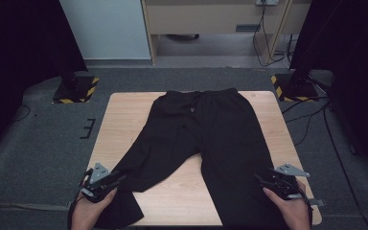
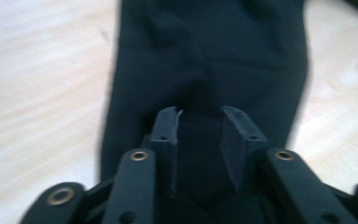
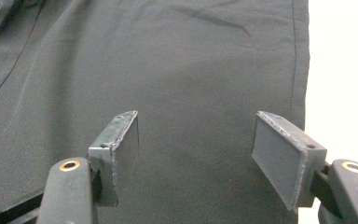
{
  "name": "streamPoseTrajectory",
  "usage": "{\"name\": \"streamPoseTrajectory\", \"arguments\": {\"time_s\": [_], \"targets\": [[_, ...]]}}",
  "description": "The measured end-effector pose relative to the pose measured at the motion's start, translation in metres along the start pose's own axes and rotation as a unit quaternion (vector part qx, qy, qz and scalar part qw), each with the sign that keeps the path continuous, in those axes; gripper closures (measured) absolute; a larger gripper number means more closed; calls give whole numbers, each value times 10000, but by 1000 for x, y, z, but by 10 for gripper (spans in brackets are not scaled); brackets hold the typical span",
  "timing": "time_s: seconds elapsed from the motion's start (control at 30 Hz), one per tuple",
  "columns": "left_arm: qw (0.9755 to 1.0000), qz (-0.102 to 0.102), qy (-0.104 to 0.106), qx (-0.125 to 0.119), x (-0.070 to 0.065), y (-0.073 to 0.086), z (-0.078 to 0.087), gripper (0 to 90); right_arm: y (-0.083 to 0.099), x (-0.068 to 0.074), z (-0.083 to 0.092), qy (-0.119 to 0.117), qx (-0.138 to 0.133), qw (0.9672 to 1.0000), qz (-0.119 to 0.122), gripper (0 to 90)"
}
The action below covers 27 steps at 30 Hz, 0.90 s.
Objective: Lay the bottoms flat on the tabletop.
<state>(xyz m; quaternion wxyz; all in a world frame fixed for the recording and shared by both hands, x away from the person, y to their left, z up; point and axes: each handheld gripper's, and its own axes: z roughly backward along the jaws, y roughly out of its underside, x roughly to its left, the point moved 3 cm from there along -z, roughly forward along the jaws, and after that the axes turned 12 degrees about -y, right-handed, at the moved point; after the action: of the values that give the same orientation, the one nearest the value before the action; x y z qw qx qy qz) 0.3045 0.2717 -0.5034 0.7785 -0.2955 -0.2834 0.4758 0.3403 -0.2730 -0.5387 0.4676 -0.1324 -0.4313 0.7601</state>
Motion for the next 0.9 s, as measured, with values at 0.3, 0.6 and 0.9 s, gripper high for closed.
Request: {"name": "streamPoseTrajectory", "arguments": {"time_s": [0.3, 0.6, 0.9], "targets": [[9994, -149, -45, 293, 2, 3, -45, 512, -1, 3, 0, -26, 15, 10000, 22, 316], [9991, -207, 108, 355, -4, 8, -50, 775, 0, -1, 1, -10, 5, 10000, -5, 315], [9984, -246, 457, 245, -18, -5, -31, 900, 0, -1, 2, -32, -46, 10000, -53, 315]]}}
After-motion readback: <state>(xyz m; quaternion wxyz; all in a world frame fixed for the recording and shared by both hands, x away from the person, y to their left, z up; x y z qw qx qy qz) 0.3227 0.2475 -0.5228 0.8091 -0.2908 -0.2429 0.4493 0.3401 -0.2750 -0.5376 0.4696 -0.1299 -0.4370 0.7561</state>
